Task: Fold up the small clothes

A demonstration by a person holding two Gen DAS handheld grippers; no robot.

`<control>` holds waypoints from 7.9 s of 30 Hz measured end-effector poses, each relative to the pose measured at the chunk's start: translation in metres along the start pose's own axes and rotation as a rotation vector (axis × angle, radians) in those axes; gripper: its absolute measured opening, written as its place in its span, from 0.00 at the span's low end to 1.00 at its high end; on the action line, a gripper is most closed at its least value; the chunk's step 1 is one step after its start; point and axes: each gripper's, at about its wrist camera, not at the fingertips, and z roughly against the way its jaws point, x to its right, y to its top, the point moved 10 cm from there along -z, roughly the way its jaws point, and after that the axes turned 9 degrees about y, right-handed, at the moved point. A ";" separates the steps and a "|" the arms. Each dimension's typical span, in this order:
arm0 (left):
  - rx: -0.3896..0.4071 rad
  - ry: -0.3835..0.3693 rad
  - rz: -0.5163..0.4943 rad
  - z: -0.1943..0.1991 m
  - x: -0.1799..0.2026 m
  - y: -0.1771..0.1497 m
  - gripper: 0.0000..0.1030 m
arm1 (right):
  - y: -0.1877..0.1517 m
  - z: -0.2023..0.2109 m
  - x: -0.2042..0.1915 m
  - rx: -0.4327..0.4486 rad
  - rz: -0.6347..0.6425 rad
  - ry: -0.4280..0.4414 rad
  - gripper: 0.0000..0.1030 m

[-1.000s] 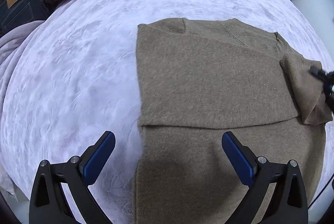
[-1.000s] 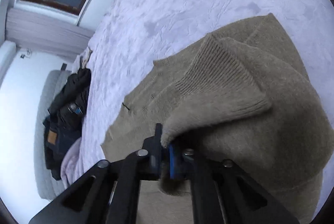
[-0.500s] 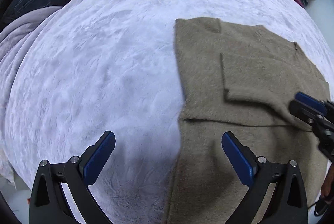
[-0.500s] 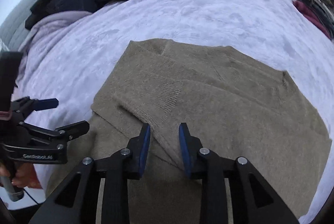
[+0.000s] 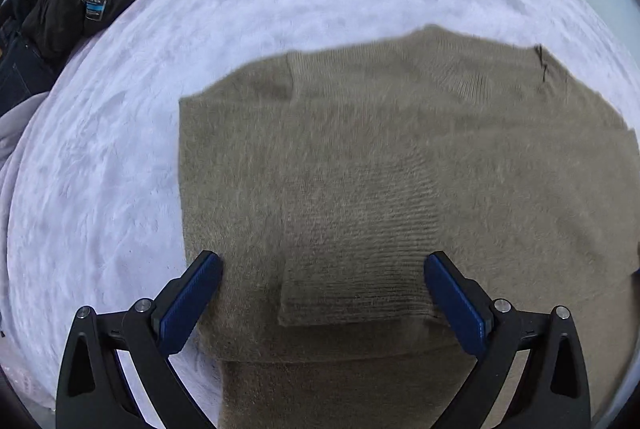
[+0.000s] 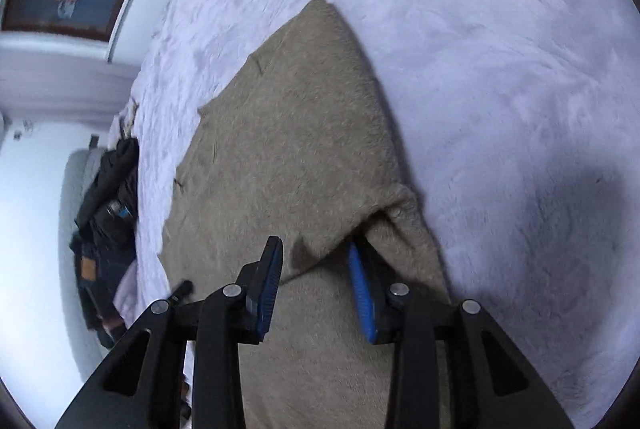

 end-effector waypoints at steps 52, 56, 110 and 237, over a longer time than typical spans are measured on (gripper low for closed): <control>-0.132 0.020 0.057 0.086 -0.045 -0.189 1.00 | -0.164 0.035 -0.027 -0.341 0.500 -0.170 0.87; -0.151 0.050 0.032 0.088 -0.060 -0.214 1.00 | -0.174 0.043 -0.020 -0.327 0.476 -0.184 0.87; -0.297 -0.569 -0.155 0.148 0.041 -0.322 0.14 | -0.280 0.087 0.069 -0.459 0.040 0.248 0.07; -0.207 0.064 0.317 0.048 -0.118 -0.176 0.83 | -0.150 -0.006 -0.088 -0.544 0.580 0.031 0.51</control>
